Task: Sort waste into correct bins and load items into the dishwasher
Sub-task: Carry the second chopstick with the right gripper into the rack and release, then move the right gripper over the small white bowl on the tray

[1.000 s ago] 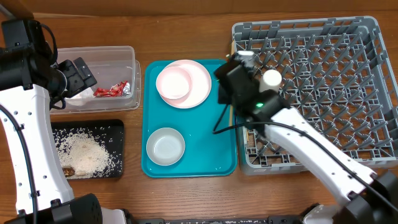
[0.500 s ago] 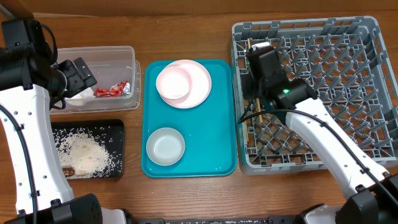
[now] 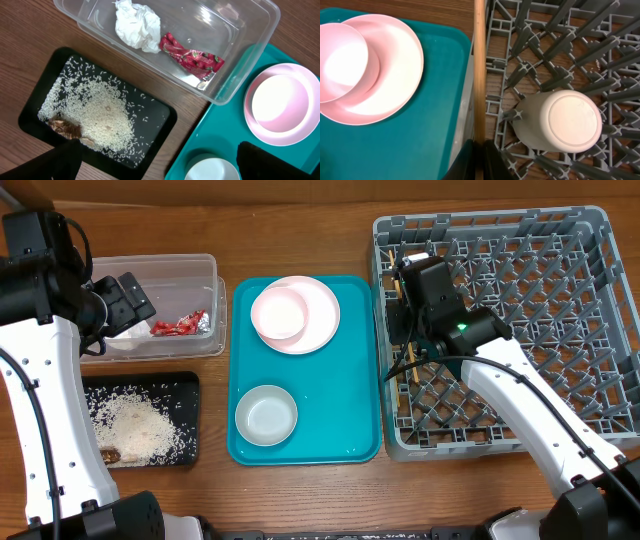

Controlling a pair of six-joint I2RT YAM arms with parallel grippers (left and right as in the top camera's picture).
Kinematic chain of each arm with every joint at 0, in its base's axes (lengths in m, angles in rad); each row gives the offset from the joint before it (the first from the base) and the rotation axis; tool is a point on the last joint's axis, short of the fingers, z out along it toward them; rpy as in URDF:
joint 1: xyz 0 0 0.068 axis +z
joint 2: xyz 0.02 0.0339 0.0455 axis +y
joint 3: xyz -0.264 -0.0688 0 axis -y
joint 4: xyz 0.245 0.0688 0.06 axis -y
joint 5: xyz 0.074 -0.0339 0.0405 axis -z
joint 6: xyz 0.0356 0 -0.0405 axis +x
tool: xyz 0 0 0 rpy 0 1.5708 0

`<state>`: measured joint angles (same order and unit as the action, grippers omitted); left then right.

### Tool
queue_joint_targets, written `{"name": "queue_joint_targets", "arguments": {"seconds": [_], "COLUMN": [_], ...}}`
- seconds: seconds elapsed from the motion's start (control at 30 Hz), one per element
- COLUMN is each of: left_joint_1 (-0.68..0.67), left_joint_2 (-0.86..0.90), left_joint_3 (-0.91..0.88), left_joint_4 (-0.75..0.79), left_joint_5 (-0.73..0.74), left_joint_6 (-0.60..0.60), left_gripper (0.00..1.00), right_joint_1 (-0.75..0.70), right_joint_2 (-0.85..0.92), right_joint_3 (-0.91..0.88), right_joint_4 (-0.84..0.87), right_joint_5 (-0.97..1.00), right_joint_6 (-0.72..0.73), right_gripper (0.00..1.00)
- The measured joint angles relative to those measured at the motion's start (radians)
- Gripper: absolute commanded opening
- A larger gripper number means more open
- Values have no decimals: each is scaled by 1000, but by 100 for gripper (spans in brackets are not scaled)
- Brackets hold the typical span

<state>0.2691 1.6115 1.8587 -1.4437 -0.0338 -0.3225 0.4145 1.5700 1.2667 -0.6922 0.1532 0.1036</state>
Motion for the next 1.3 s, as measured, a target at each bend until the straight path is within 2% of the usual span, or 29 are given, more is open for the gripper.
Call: {"name": "queue_joint_targets", "arguments": {"seconds": [0.4, 0.47, 0.6, 0.93, 1.3], "left_joint_1": [0, 0, 0, 0, 0], "left_joint_2": [0, 0, 0, 0, 0], "left_joint_3": [0, 0, 0, 0, 0], "left_joint_4": [0, 0, 0, 0, 0], "left_joint_5": [0, 0, 0, 0, 0], "left_joint_6": [0, 0, 0, 0, 0], "left_gripper": [100, 100, 100, 100, 100], "right_joint_1": [0, 0, 0, 0, 0], "right_joint_2": [21, 38, 80, 141, 144], "right_joint_3": [0, 0, 0, 0, 0], "right_joint_4": [1, 3, 3, 3, 24], "right_joint_5": [-16, -16, -16, -19, -95], "right_joint_6": [0, 1, 1, 6, 112], "right_gripper": [5, 13, 20, 29, 32]}}
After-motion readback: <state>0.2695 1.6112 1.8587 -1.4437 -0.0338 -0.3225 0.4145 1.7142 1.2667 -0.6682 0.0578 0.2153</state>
